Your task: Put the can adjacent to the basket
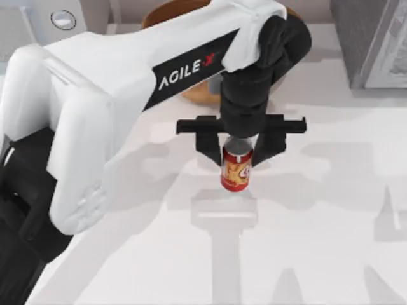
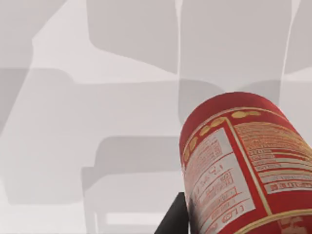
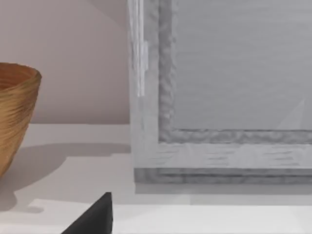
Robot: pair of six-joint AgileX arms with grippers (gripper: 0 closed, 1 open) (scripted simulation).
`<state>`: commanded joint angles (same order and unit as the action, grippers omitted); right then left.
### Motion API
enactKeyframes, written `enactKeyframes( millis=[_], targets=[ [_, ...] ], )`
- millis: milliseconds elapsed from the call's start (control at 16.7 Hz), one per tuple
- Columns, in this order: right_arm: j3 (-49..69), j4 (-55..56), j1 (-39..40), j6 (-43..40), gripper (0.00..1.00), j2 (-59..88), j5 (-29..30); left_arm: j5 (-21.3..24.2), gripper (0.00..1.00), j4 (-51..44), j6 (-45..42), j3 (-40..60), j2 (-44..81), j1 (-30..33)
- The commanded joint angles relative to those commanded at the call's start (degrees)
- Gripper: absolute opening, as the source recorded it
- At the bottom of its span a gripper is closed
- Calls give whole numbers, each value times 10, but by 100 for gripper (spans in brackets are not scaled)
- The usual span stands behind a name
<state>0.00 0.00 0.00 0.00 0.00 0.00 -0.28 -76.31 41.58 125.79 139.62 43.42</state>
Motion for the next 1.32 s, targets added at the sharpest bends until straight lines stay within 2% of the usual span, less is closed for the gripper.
enactKeyframes(
  millis=[60,840,1320],
  targets=[
    [0,0,0,0,100,0,0,0,0,0,0,0,0,0],
    [0,0,0,0,100,0,0,0,98,0,0,0,0,0],
    [0,0,0,0,100,0,0,0,100,0,0,0,0,0]
  ],
)
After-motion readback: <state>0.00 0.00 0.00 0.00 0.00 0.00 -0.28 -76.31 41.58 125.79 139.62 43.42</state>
